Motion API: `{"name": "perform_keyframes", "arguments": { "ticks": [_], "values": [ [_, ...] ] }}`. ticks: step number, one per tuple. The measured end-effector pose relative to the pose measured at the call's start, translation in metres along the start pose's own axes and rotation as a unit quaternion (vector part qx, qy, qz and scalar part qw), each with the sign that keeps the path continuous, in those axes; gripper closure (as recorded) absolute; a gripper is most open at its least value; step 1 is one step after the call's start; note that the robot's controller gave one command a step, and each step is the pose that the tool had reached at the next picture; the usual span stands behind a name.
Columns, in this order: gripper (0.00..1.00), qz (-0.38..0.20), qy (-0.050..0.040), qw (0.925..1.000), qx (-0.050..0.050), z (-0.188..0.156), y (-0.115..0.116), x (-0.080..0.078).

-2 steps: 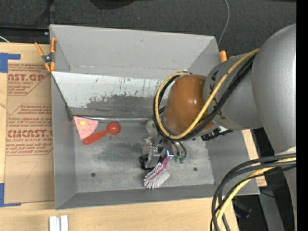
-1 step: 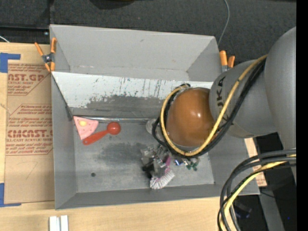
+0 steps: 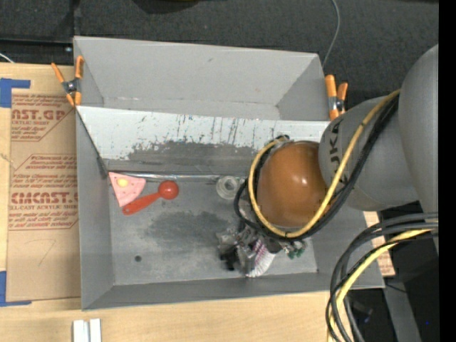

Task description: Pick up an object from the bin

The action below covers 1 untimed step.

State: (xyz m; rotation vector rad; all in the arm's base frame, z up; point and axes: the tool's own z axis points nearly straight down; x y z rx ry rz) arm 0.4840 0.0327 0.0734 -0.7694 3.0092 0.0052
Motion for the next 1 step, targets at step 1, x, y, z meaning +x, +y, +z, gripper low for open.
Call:
{"name": "perform_keyframes", "arguments": {
  "ticks": [1],
  "values": [
    [1.0,0.009,-0.0101,0.9999,0.002,-0.0144,0.002,-0.0218]
  ]
}}
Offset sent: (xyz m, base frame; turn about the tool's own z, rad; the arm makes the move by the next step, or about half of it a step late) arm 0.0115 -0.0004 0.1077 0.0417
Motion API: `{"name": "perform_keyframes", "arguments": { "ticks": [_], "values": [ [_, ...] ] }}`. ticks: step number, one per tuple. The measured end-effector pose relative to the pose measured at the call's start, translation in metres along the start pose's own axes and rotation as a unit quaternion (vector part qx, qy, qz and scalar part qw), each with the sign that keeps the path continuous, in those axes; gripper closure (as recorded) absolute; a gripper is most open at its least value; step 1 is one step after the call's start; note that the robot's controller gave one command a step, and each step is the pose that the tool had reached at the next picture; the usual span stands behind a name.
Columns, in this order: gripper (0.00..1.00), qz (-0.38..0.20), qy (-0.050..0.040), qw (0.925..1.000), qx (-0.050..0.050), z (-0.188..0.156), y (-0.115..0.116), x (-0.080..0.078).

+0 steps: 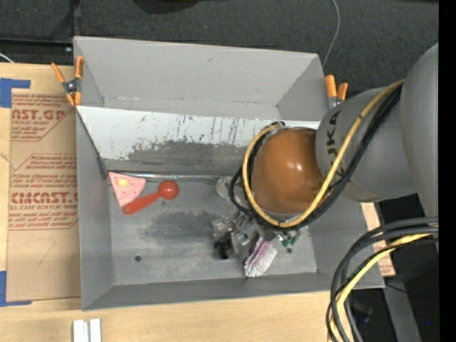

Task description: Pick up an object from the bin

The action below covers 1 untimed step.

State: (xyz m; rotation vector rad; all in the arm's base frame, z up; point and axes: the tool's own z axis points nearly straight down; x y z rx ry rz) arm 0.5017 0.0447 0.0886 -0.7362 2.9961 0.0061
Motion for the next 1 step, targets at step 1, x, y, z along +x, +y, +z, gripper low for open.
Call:
{"name": "perform_keyframes", "arguments": {
  "ticks": [1],
  "values": [
    [1.0,0.013,0.0068,0.9999,-0.001,-0.0964,-0.0097,0.0044]
  ]
}}
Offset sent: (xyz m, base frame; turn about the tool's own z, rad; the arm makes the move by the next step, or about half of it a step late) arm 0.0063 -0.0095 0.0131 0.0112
